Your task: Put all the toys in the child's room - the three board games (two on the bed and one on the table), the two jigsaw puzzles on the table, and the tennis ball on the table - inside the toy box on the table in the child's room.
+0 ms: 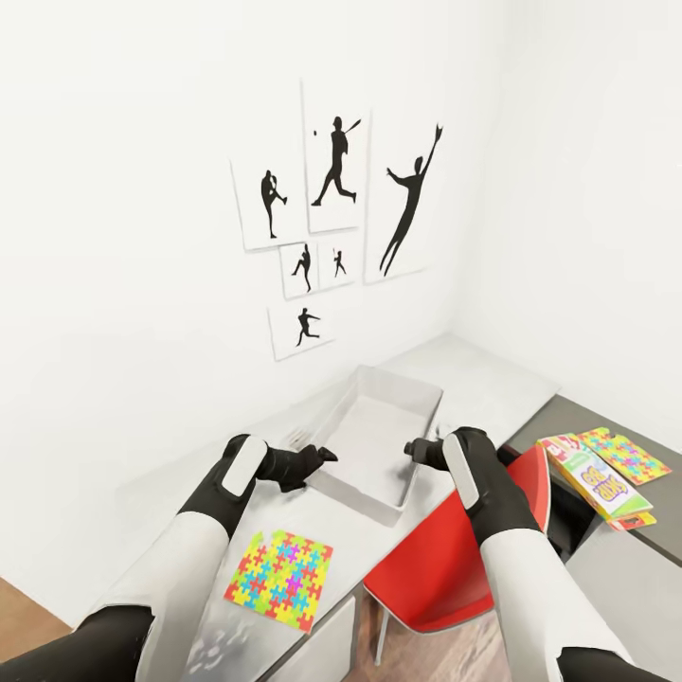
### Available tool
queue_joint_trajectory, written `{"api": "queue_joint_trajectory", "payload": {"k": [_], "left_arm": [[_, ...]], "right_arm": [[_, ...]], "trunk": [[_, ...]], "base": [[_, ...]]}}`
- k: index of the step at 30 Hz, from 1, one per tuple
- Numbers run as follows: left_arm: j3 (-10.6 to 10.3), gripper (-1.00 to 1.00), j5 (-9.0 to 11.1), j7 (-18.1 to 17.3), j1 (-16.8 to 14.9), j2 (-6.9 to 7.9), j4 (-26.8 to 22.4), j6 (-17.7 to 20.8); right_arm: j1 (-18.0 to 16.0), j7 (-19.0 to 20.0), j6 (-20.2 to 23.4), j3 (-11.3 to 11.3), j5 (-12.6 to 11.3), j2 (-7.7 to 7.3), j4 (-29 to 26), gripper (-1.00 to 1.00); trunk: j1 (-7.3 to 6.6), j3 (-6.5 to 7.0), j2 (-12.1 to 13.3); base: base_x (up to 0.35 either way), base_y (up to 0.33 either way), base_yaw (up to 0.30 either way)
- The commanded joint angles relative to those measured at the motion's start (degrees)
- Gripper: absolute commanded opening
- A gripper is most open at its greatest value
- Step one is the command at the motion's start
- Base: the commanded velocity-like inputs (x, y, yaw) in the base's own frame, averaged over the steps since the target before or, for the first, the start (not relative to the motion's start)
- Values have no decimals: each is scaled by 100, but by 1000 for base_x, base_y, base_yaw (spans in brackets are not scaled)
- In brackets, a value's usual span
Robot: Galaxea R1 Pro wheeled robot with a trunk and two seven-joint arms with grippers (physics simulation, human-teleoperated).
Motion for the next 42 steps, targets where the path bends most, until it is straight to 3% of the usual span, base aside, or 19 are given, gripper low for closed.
{"api": "queue_joint_trajectory", "payload": {"k": [1, 7, 15, 20, 23, 29, 32, 34, 36, 38, 40, 41, 42], "left_arm": [[27, 100, 59, 56, -3, -6, -24, 51], [24, 100, 59, -125, 21, 29, -481, 421], [25, 100, 65, -276, 38, 128, -679, 634], [27, 100, 179, -470, 42, 337, -704, 767], [21, 100, 244, -835, 53, 586, -708, 828], [15, 100, 266, -1589, 100, 1016, -709, 872], [8, 100, 269, -2149, 159, 1297, -709, 883], [-12, 100, 265, -2756, 245, 1538, -709, 896], [-29, 100, 264, -3113, 309, 1669, -709, 896], [-47, 100, 263, -3798, 449, 1918, -712, 897], [-69, 100, 243, -4803, 657, 2260, -715, 895], [-71, 100, 231, -5057, 709, 2348, -716, 894], [-76, 100, 210, -5552, 817, 2521, -717, 884]], "right_arm": [[0, -49, 22, -12, -62, 3, -57, 100], [43, -47, 339, -12, -78, 4, -604, 100], [31, 7, 399, -12, -81, 8, -805, 100], [24, 387, 464, -23, -87, -10, -1043, 100], [33, 867, 546, -46, -82, -35, -1302, 100], [223, 1380, 645, -70, -85, -64, -1668, 100], [400, 1756, 675, -97, -130, -81, -1955, 100], [646, 2206, 685, -119, -163, -101, -2203, 100], [789, 2474, 684, -125, -171, -138, -2334, 100], [1033, 2973, 660, -130, -178, -261, -2569, 100], [1363, 3713, 631, -157, -182, -482, -2843, 100], [1446, 3908, 624, -184, -182, -542, -2896, 100], [1608, 4296, 598, -285, -183, -660, -2975, 100]], "trunk": [[4, -3, -12], [4, 53, -12], [4, 128, -12], [4, 175, -12], [4, 203, -12], [4, 259, -12], [4, 287, -12], [4, 306, -12], [4, 324, -12], [4, 343, -12], [4, 362, -12], [4, 371, -12], [4, 380, -12]], "base": [[0, 0, -62], [0, 0, -74], [0, 0, -80], [0, 0, -87], [0, 0, -97], [0, 0, -114], [0, 0, -126], [0, 0, -129], [0, 0, -129], [0, 0, -130], [0, 0, -132], [0, 0, -132], [0, 0, -132]]}}
